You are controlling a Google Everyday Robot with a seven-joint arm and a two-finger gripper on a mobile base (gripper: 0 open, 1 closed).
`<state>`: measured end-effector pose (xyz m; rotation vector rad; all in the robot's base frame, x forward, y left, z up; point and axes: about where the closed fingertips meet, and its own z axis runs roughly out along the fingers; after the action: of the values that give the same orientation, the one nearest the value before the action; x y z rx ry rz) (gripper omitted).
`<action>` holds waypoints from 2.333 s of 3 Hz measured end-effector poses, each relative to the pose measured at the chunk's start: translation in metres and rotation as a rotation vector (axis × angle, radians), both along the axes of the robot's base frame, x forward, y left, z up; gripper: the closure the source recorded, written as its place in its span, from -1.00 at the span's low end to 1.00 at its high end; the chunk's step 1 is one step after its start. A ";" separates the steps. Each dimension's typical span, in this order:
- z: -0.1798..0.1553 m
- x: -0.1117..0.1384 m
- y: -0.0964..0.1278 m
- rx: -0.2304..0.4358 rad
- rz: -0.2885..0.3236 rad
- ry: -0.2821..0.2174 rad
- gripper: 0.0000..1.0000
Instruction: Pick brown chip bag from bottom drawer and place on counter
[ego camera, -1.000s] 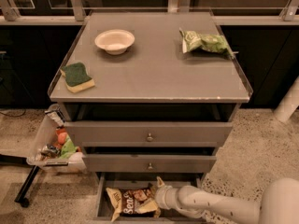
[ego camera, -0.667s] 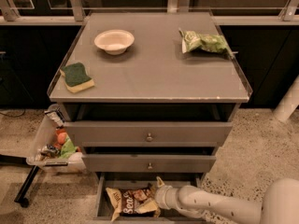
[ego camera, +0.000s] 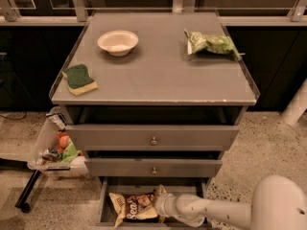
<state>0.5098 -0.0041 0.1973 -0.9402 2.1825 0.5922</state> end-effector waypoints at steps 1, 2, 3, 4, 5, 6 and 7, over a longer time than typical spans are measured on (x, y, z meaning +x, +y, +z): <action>-0.019 0.009 0.003 -0.019 -0.050 -0.008 -1.00; -0.032 0.014 0.010 -0.016 -0.076 -0.015 -1.00; -0.033 0.014 0.010 -0.016 -0.077 -0.014 -0.61; -0.033 0.014 0.010 -0.016 -0.077 -0.014 -0.15; -0.033 0.014 0.010 -0.016 -0.077 -0.014 0.32; -0.033 0.014 0.011 -0.016 -0.077 -0.014 0.79; -0.033 0.014 0.011 -0.016 -0.076 -0.014 1.00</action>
Offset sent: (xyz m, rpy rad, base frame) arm 0.0222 0.0167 -0.0486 -0.0139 -0.0266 -0.1105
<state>0.5237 0.0064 0.1645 -0.8623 2.2028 0.5314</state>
